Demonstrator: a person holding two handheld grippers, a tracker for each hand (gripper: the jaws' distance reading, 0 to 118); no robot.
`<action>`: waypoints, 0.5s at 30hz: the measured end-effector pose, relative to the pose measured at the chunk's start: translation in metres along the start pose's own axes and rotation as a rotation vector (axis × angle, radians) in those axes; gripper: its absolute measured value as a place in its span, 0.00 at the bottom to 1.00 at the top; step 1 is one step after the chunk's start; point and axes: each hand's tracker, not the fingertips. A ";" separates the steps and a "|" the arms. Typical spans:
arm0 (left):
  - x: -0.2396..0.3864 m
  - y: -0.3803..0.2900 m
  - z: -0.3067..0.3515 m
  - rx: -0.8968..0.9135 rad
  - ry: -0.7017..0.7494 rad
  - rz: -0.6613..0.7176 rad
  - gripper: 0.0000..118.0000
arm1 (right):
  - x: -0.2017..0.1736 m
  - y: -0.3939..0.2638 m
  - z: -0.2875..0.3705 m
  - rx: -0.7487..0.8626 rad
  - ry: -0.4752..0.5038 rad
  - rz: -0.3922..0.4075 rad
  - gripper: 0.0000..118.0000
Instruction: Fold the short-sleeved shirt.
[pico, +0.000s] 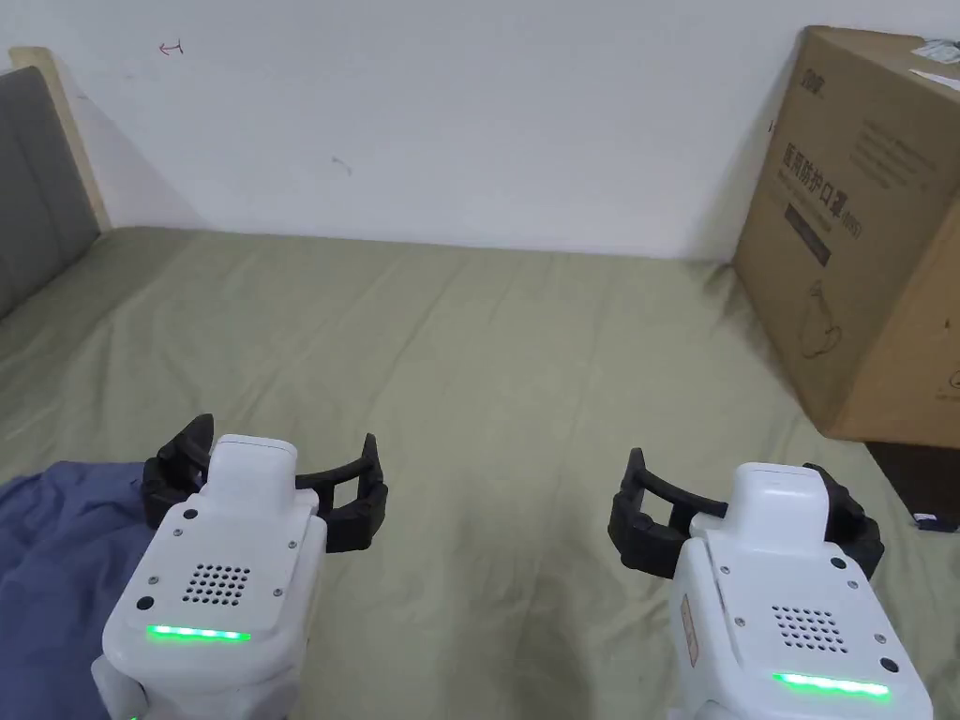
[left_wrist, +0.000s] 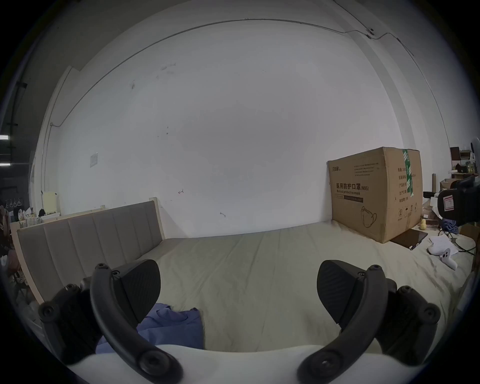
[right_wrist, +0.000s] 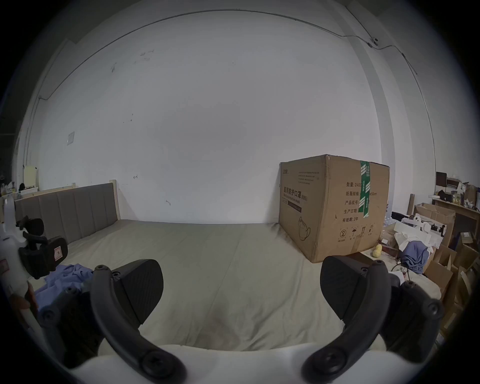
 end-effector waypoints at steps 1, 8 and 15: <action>0.000 0.000 0.000 0.003 0.005 -0.003 1.00 | 0.000 0.000 0.001 0.002 -0.003 0.008 1.00; -0.001 0.002 0.002 0.008 0.007 0.019 1.00 | 0.000 0.001 0.002 0.006 -0.002 0.020 1.00; -0.004 0.004 0.003 0.014 0.011 0.031 1.00 | -0.001 0.002 0.004 0.010 0.001 0.025 1.00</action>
